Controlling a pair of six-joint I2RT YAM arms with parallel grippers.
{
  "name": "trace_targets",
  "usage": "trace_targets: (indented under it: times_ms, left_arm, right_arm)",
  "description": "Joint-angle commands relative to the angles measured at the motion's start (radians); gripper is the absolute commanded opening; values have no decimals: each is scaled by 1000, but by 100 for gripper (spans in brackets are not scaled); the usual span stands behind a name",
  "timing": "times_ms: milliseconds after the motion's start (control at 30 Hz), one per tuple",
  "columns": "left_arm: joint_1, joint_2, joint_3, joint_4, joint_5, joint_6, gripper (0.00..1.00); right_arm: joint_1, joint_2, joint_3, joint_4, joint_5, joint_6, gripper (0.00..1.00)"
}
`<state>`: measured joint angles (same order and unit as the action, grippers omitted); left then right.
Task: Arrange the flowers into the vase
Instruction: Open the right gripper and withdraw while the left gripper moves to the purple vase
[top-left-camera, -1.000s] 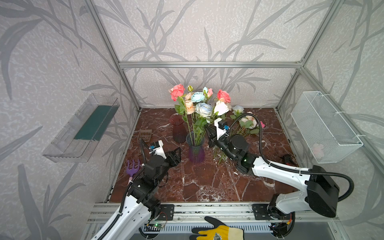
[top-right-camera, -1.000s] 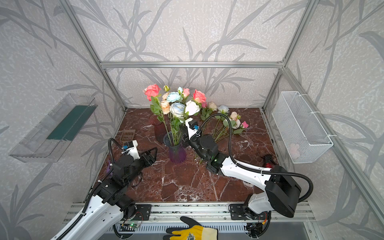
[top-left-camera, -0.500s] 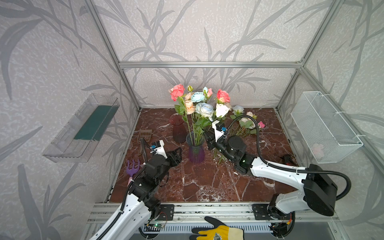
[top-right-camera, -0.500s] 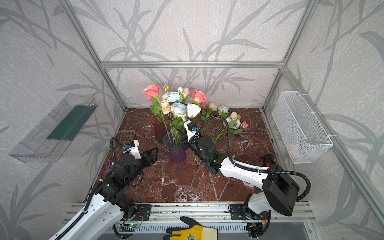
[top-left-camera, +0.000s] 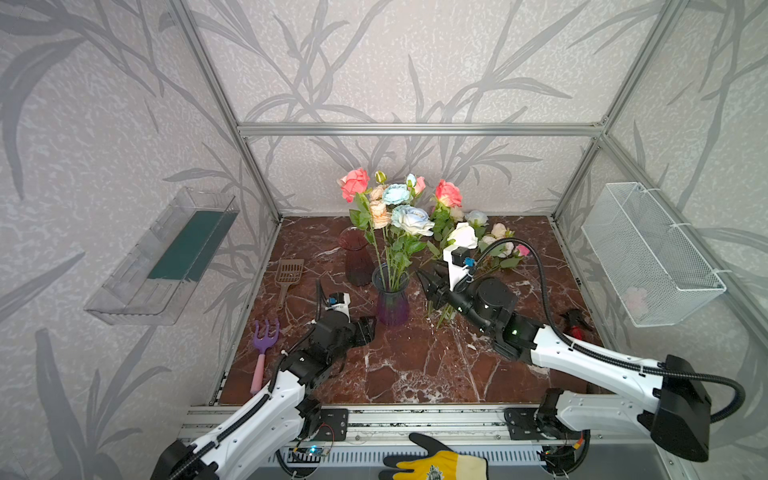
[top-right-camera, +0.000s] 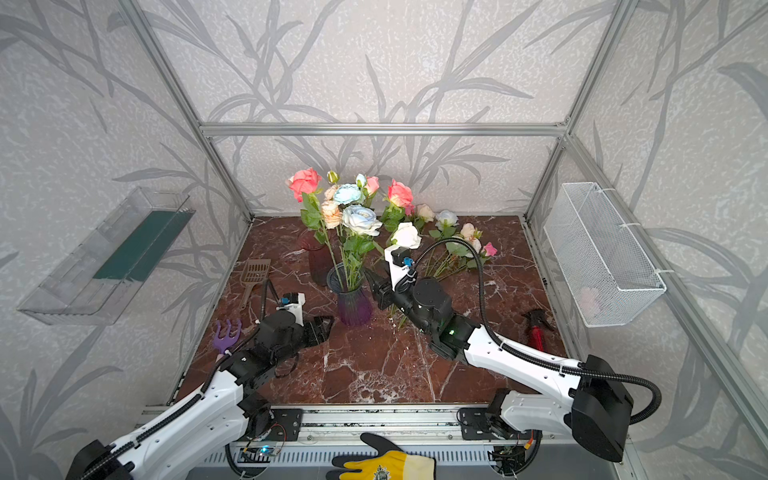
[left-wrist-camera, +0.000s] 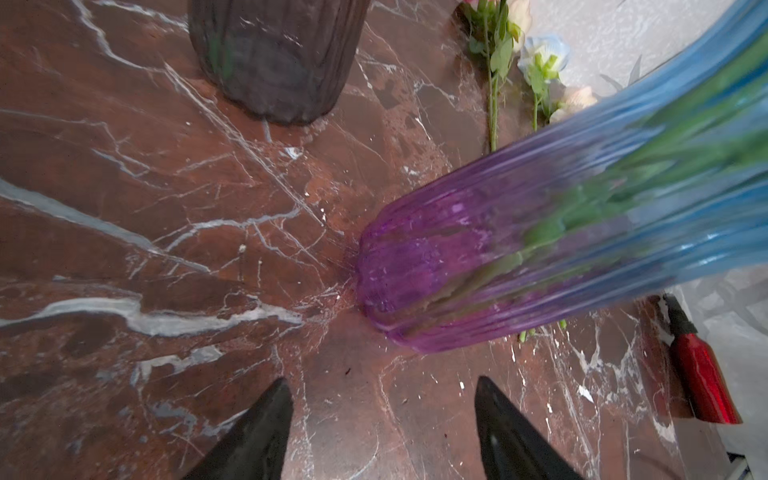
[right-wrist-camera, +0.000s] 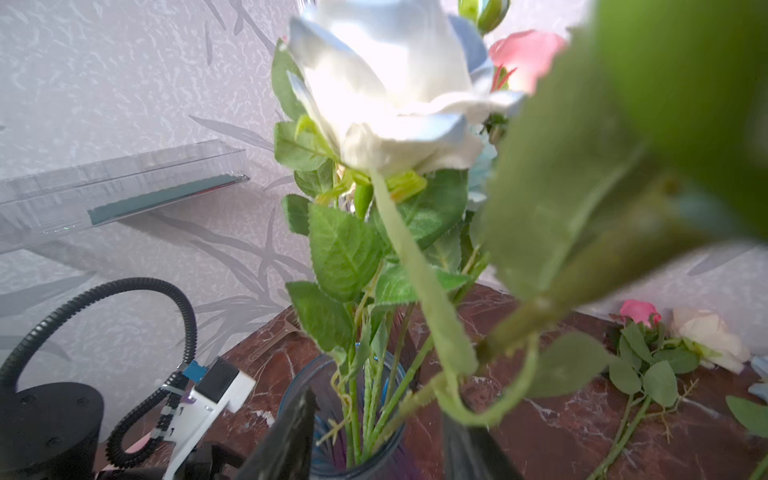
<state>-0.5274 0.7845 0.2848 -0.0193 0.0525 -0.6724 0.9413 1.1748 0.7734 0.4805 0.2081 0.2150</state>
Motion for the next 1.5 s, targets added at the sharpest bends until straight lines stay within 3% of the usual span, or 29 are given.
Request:
trace_targets:
  times_ms: [0,200,567,1000,1467]
  left_arm:
    - [-37,58,-19,137,24,44,72]
    - [-80,277,-36,345,83,97,73]
    - [-87,554,1,568,52,95,71]
    - [-83,732,114,644,23,133,70]
    - [-39,953,359,616,52,143,69]
  right_arm:
    - [19,-66,-61,-98,11,48,51]
    - [22,-198,-212,-143,84,113,52]
    - [13,-298,-295,-238,171,135,53]
    - [-12,-332,-314,-263,172,141,53]
    - [-28,-388,-347,-269,171,147,53]
